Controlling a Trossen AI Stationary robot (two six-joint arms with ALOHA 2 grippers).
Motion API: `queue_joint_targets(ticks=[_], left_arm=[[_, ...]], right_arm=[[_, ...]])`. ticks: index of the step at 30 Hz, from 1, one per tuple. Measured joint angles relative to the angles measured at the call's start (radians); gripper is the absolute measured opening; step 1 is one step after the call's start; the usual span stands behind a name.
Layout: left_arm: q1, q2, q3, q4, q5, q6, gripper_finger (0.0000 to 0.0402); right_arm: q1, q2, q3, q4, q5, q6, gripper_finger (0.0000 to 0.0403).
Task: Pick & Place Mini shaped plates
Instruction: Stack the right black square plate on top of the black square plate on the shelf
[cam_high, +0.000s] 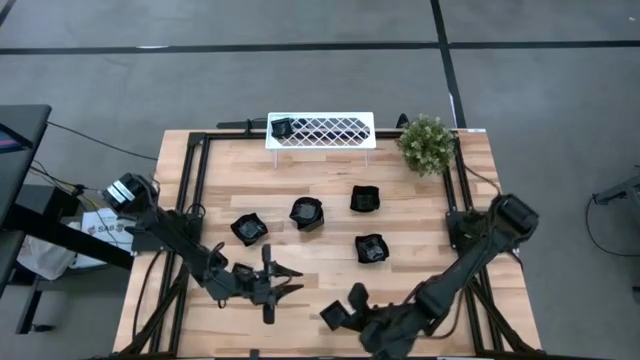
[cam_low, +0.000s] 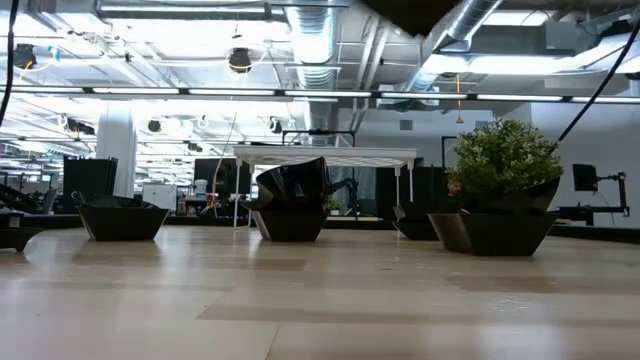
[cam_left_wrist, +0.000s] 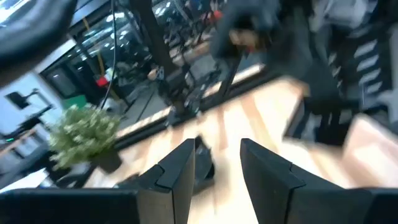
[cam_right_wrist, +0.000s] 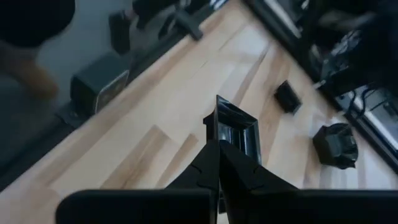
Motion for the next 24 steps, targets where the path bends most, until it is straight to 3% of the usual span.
queue_joint_targets(ticks=[4, 11, 18, 24], left_arm=[[0.005, 0.035, 0.000, -0.027, -0.077, 0.006, 0.0131], [0.030, 0.064, 0.031, -0.029, -0.074, 0.005, 0.0131], [0.041, 0.064, 0.097, -0.029, 0.092, -0.004, 0.0131], [0.044, 0.064, 0.100, -0.037, 0.174, -0.036, 0.0131]], right_arm=[[0.008, -0.115, -0.143, 0.173, -0.012, -0.025, 0.0000], [0.008, -0.247, -0.338, 0.475, -0.226, -0.108, 0.0000], [-0.034, -0.228, -0.375, 0.585, -0.278, -0.136, 0.0000], [-0.082, -0.215, -0.375, 0.617, -0.320, -0.122, 0.0000]])
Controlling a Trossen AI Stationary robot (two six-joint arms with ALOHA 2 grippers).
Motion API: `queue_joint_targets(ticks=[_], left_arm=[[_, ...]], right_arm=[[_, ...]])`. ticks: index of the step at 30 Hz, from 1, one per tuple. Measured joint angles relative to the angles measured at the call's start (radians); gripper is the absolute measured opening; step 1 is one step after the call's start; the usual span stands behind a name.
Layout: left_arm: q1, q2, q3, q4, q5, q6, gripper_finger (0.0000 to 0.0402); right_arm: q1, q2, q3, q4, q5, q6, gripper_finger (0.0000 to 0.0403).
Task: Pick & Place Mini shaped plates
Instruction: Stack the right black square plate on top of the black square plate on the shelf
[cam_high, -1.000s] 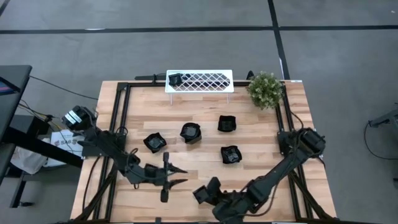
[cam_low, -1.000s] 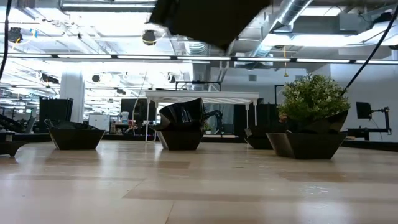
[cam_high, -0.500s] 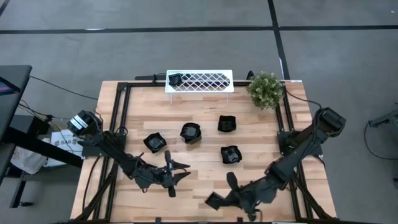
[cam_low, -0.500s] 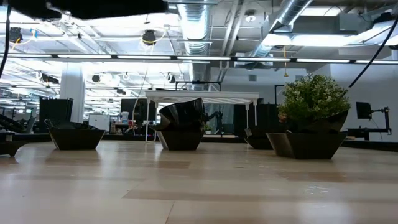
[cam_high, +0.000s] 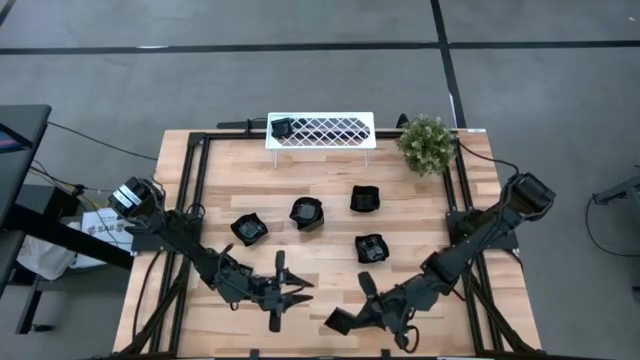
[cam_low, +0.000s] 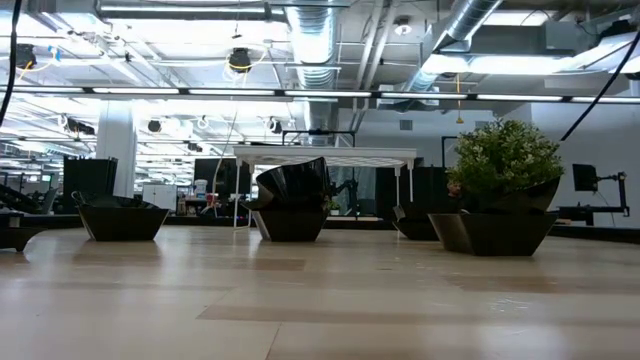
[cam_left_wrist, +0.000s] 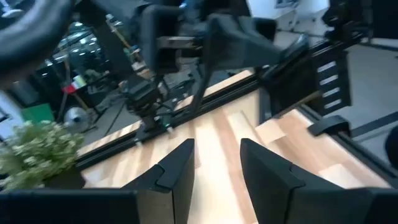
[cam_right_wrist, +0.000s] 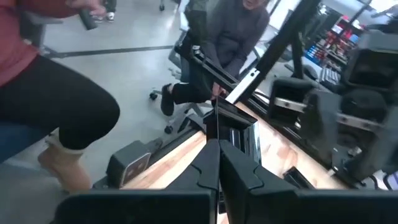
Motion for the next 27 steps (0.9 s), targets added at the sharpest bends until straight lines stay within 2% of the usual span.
queue_joint_targets(ticks=[6, 12, 17, 20, 27], left_arm=[[0.005, 0.000, 0.000, 0.001, 0.074, -0.062, 0.0131], [0.039, 0.000, -0.001, 0.007, 0.172, -0.233, 0.0131], [0.078, 0.000, -0.001, 0.010, 0.239, -0.442, 0.0131], [0.092, 0.000, -0.001, 0.009, 0.270, -0.459, 0.0131], [0.084, 0.000, -0.001, 0.001, 0.273, -0.414, 0.0131]], right_arm=[[-0.032, 0.000, 0.000, 0.001, 0.005, 0.049, 0.0000], [-0.072, 0.000, 0.001, -0.045, 0.005, 0.124, 0.0000], [-0.099, 0.000, 0.001, -0.078, 0.006, 0.186, 0.0000], [-0.115, 0.000, 0.001, -0.098, 0.005, 0.227, 0.0000], [-0.145, 0.000, 0.001, -0.101, 0.005, 0.287, 0.0000]])
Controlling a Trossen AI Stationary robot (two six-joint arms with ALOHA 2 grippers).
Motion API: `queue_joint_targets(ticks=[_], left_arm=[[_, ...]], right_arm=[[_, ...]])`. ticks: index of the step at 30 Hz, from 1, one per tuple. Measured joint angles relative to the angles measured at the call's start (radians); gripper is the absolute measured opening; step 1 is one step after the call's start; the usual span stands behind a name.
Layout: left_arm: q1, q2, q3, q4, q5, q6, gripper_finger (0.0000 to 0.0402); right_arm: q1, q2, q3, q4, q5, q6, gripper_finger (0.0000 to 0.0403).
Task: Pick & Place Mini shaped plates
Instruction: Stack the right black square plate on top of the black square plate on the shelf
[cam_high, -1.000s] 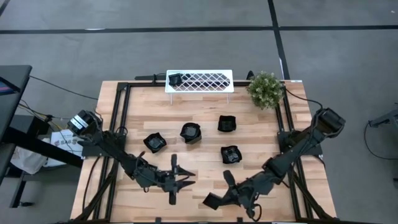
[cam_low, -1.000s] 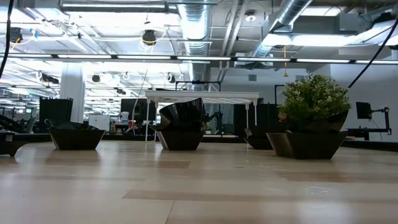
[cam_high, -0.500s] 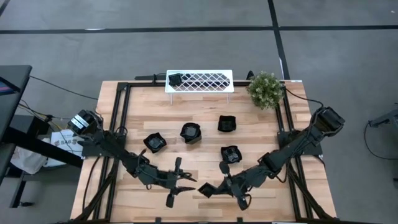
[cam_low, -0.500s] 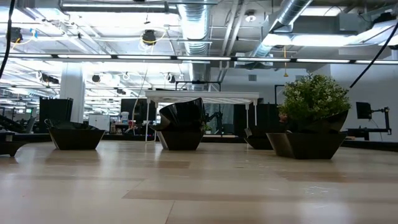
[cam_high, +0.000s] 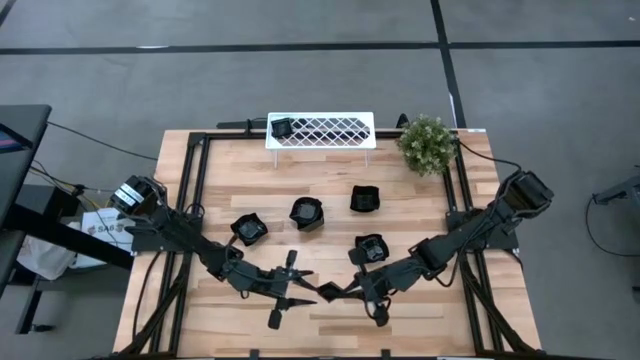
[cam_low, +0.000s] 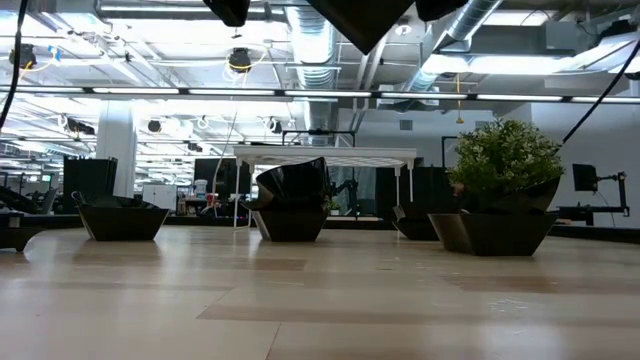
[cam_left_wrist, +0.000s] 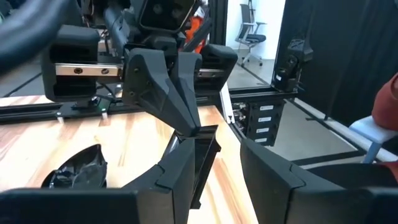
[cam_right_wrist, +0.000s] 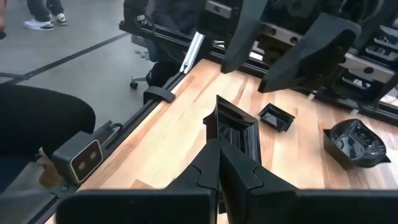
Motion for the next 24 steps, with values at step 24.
queue_joint_targets(ticks=[24], left_arm=[[0.029, 0.000, 0.000, -0.070, -0.051, -0.106, 0.0131]], right_arm=[[-0.018, 0.000, 0.000, 0.017, -0.002, 0.022, 0.0000]])
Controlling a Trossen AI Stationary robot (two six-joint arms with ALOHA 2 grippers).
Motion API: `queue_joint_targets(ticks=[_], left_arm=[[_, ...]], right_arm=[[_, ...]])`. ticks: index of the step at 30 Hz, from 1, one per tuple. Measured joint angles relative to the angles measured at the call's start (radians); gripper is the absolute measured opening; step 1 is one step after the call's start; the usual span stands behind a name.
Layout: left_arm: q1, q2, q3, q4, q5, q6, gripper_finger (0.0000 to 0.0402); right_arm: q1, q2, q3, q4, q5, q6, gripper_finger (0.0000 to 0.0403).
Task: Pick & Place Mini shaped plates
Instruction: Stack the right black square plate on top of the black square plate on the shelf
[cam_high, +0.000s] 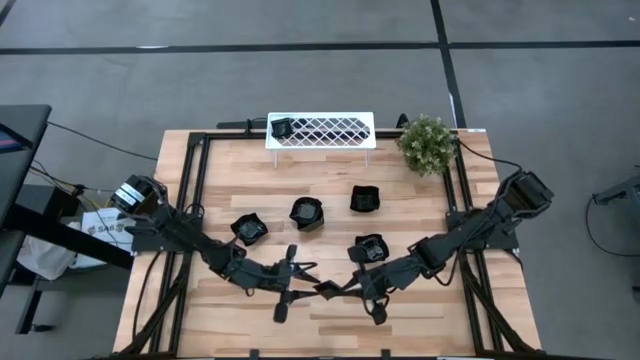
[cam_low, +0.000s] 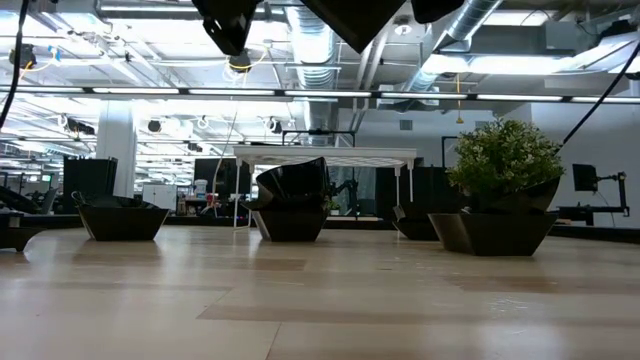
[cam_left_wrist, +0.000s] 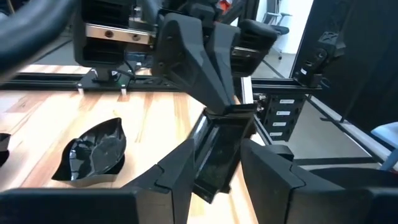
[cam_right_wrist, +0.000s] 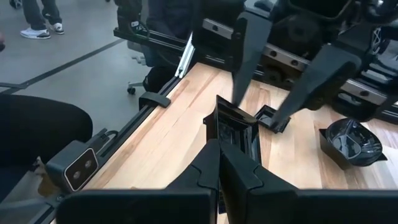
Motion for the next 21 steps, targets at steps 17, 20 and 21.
queue_joint_targets(ticks=[17, 20, 21], left_arm=[[0.000, 0.000, 0.000, 0.000, 0.026, 0.003, 0.0113], [0.000, 0.000, 0.000, 0.000, 0.030, 0.003, 0.0094], [0.000, 0.000, 0.000, 0.000, 0.030, 0.003, 0.0089]], right_arm=[[-0.003, 0.000, 0.000, 0.020, 0.000, -0.002, 0.0000], [-0.004, 0.000, 0.000, 0.021, 0.000, -0.002, 0.0000], [-0.004, 0.000, 0.000, 0.021, 0.000, -0.002, 0.0000]])
